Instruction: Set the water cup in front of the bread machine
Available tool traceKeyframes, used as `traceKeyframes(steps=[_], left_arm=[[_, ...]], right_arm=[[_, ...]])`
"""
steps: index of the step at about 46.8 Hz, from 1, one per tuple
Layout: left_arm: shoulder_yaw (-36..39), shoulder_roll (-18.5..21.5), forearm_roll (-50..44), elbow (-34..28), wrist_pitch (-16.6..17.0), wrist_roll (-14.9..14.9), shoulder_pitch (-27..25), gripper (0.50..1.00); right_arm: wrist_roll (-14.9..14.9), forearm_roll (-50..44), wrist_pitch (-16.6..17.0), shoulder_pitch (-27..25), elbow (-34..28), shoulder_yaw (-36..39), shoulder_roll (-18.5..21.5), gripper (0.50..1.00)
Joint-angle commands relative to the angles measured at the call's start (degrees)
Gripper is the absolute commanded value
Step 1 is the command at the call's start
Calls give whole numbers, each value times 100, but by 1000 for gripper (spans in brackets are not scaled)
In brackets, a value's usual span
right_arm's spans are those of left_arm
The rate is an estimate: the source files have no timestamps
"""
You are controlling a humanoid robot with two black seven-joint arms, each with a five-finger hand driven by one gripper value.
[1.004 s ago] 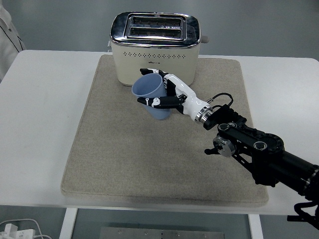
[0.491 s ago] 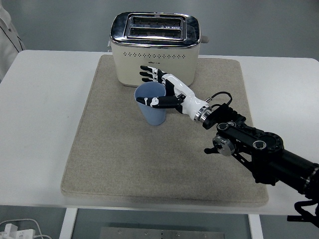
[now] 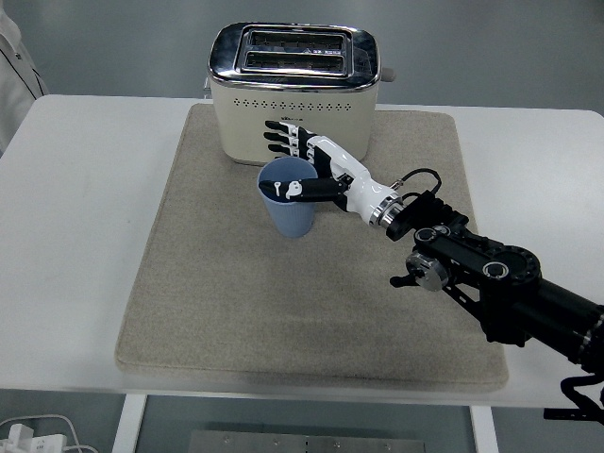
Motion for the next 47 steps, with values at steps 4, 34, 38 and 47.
traceKeyframes(steps=[4, 34, 38, 47], left_arm=[[-6, 0, 0, 0, 0, 0, 1, 1000], [3, 0, 0, 0, 0, 0, 1, 1000], [3, 0, 0, 0, 0, 0, 1, 1000], [3, 0, 0, 0, 0, 0, 1, 1000]], right_arm=[[0, 1, -13, 22, -2, 14, -109, 923], [79, 1, 408, 92, 244, 119, -715, 924], [88, 18, 444, 119, 244, 119, -742, 924], [88, 53, 461, 128, 253, 260, -926, 924]])
